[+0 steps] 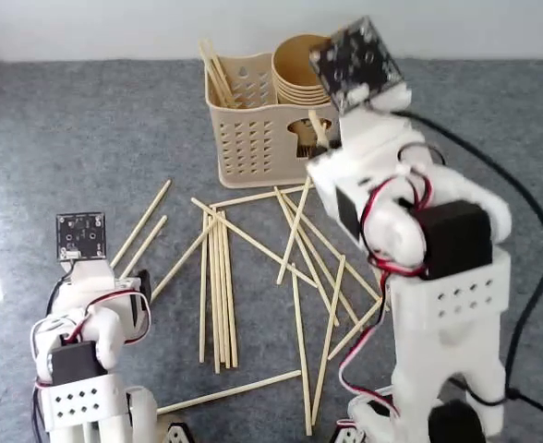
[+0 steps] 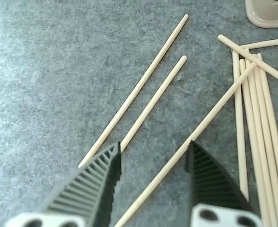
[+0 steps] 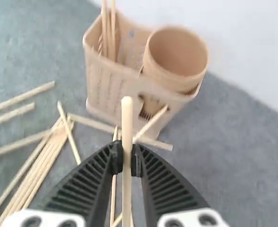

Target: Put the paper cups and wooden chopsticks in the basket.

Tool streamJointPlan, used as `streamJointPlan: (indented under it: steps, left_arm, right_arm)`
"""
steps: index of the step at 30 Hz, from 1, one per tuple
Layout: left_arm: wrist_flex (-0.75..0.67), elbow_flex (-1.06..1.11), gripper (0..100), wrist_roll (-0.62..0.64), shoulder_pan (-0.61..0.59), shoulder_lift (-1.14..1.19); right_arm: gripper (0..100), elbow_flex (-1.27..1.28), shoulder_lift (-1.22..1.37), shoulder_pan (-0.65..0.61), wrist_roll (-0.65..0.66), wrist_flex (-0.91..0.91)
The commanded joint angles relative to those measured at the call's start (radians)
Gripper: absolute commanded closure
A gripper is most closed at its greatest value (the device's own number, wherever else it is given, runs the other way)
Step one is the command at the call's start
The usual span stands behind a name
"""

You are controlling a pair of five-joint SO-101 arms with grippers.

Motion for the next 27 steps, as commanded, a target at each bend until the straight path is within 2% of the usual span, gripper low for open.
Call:
streamJointPlan:
  steps: [1,14,27]
  left_arm:
    - [-0.066,0.019,79,-0.008,0.000,-0.023]
    - [-0.064,0.053,79,-0.008,0.000,-0.084]
    - [-0.063,0.062,79,-0.009,0.000,-0.086]
  right_arm:
    - [99.1,-0.132,0.030,0.008,-0.057,-0.122]
    - [99.1,-0.135,0.081,0.005,-0.338,-0.647]
    - [99.1,-0.135,0.320,-0.010,-0.361,-1.044]
